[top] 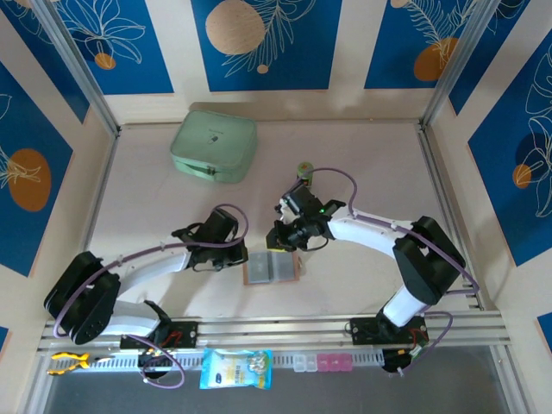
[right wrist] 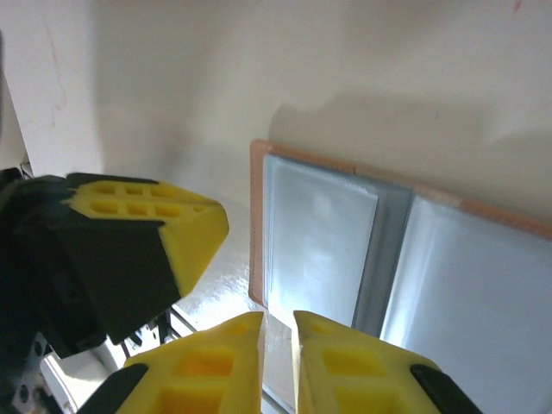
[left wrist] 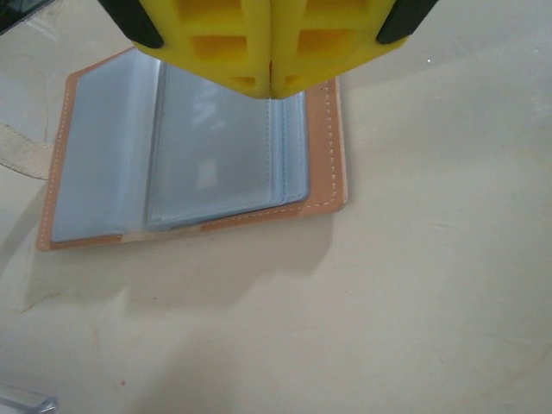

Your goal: Take the credit cards out of the card holder

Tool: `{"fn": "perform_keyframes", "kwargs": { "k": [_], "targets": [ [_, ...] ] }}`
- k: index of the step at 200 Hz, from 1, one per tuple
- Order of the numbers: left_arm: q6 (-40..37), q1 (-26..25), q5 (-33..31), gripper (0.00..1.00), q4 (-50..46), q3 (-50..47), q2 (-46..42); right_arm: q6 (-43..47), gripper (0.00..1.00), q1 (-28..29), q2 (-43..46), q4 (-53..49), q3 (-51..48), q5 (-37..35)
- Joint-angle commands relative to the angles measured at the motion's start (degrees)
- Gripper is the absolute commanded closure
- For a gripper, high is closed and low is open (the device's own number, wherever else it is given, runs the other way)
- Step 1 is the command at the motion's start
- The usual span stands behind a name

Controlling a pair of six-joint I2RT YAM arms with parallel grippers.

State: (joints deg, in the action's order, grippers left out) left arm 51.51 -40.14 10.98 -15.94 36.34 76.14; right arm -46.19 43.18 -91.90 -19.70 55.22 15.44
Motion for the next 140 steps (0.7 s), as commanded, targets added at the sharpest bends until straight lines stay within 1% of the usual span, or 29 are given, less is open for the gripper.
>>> {"fn": "perform_keyframes", "kwargs": {
  "k": [1,37,62,70,82,140],
  "targets": [
    [1.5,-0.2,0.7,0.95,-0.6,-1.6,0.3,-2.7,0.81,1.3,-1.4,1.6,-1.7,2.7],
    [1.8,-0.4,0.1,0.95,-1.5,-1.7,1.8,-2.8,0.76,2.5,-2.7,2.1,-1.6,2.7],
    [1.8,-0.5,1.4,0.95,0.2,-2.1,2.8,-3.0,0.73,2.8,-4.1,2.3,-1.6,3.2],
    [1.9,-0.5,1.7,0.96,0.6,-2.2,3.0,-3.2,0.7,2.8,-4.5,2.5,-1.7,3.3],
    [2.1,-0.5,1.9,0.96,1.0,-2.5,3.2,-3.3,0.69,2.8,-5.0,2.6,-1.6,3.5],
    [2.1,-0.5,1.9,0.96,1.2,-2.9,4.3,-3.1,0.7,3.1,-7.0,4.3,-1.1,5.1]
  ]
}}
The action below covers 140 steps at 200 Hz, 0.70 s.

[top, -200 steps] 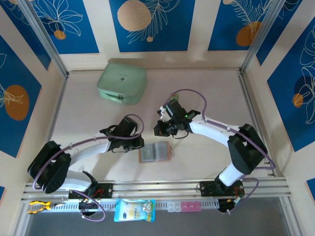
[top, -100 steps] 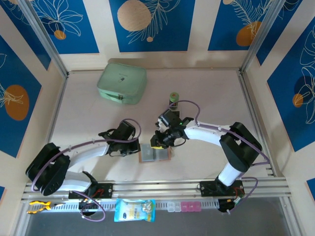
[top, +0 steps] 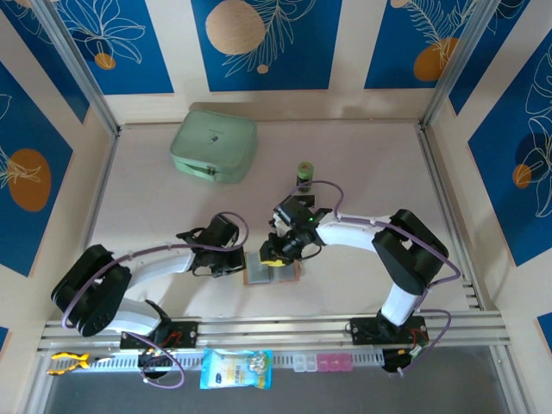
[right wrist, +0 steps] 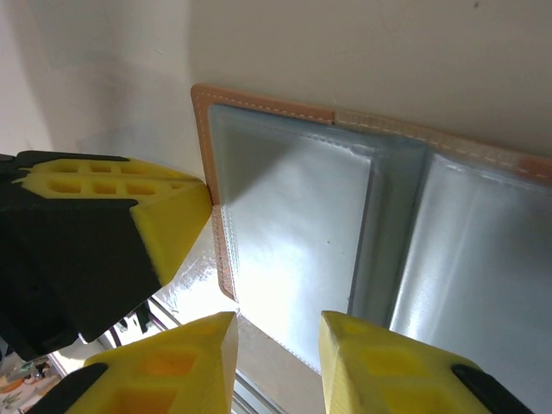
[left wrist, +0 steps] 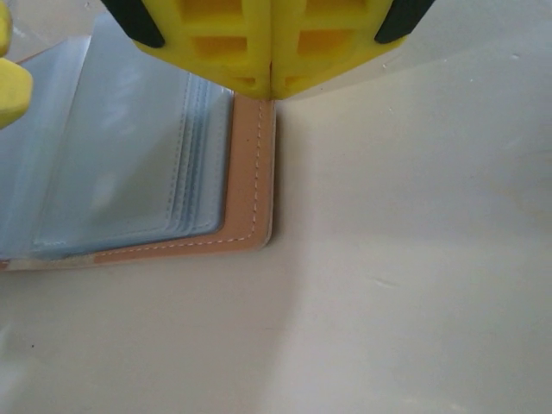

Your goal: Take the credit cards out of the card holder

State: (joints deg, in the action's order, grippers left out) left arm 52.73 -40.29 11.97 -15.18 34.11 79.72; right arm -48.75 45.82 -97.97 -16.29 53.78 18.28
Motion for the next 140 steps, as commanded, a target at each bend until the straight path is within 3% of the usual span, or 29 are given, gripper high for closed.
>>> {"fn": "perform_keyframes", "kwargs": {
  "k": [1,72,140],
  "targets": [
    [0.9,-0.3,0.9,0.96,0.4,-0.6,0.8,-0.6,0.7,0.5,-0.9,1.0,0.4,2.3],
    [0.9,-0.4,-0.1,0.96,-1.2,-0.4,1.0,-0.5,0.72,0.8,-3.2,1.9,0.4,2.6],
    [0.6,-0.4,-0.5,0.96,-2.1,-0.2,1.6,0.8,0.73,0.7,-2.3,-2.2,0.6,-1.9]
  ]
}}
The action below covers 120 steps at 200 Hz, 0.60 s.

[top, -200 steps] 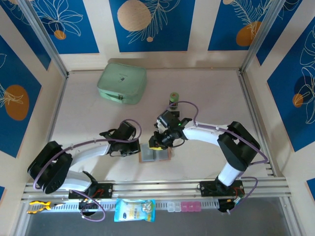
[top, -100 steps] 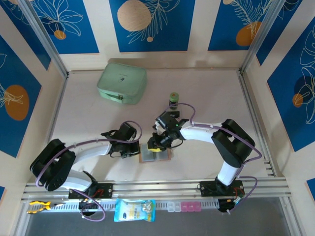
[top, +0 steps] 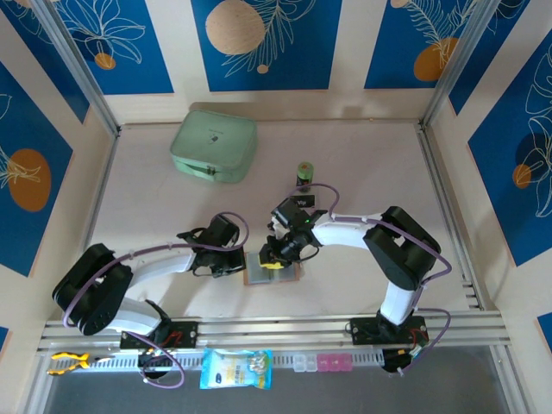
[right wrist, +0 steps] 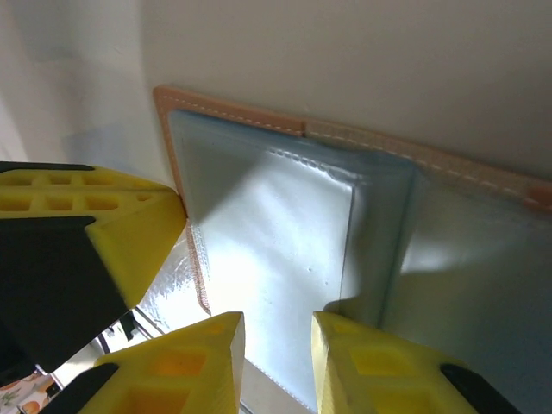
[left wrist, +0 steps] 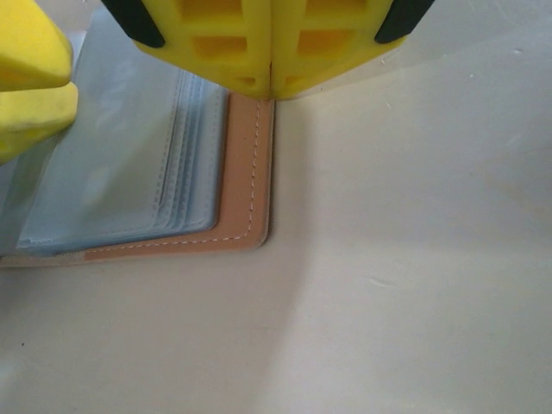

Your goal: Take the credit cards out of the card holder

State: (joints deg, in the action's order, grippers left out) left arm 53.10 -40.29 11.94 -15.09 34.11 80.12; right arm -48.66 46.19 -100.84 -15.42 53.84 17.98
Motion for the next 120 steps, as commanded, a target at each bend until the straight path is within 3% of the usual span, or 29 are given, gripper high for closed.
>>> {"fn": "perform_keyframes", "kwargs": {
  "k": [1,120],
  "targets": [
    [0.2,-0.4,-0.4,0.96,-2.2,-0.2,1.2,0.7,0.73,0.4,0.6,-3.2,0.6,-1.6],
    [0.0,-0.4,-1.2,0.96,-4.0,1.3,0.7,1.1,0.73,-0.5,1.9,-3.1,-1.6,-2.6]
  ]
}}
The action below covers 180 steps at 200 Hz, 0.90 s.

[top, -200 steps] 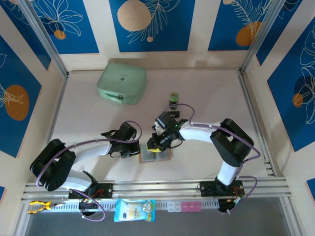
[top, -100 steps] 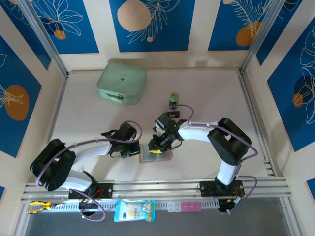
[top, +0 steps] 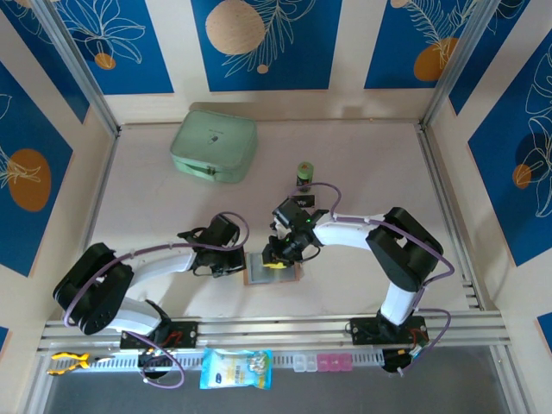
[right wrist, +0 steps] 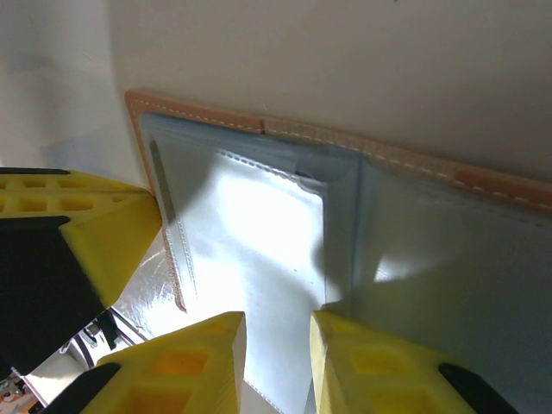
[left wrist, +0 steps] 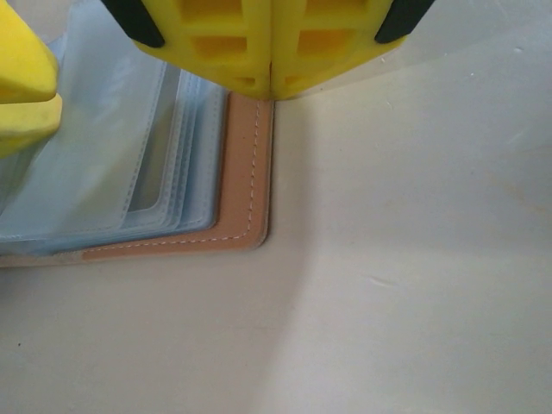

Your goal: Take the credit cards out of the card holder

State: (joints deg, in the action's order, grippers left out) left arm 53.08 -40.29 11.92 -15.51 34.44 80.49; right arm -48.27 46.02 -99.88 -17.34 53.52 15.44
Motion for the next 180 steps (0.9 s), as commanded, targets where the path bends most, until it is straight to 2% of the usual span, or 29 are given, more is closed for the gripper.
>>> {"fn": "perform_keyframes", "kwargs": {
  "k": [1,53,99,147,180],
  "targets": [
    [0.0,-0.4,-1.2,0.96,-3.6,1.0,0.3,0.7,0.73,-0.3,0.9,-1.2,-1.4,-0.1],
    [0.0,-0.4,-1.5,0.94,-2.5,1.2,-4.6,0.1,0.76,-0.8,-0.1,0.9,-2.7,0.8],
    [1.7,-0.4,0.4,0.86,1.2,0.3,-8.2,0.0,0.78,-1.0,-0.2,1.3,-3.3,0.7],
    [4.3,-0.7,4.2,0.73,7.9,-1.2,-6.8,-1.1,0.8,-1.8,0.3,4.2,-5.3,2.0],
    [5.5,-1.4,5.8,0.71,11.1,-2.0,-4.3,-1.9,0.82,-2.3,0.4,5.9,-6.6,3.0]
  ]
}}
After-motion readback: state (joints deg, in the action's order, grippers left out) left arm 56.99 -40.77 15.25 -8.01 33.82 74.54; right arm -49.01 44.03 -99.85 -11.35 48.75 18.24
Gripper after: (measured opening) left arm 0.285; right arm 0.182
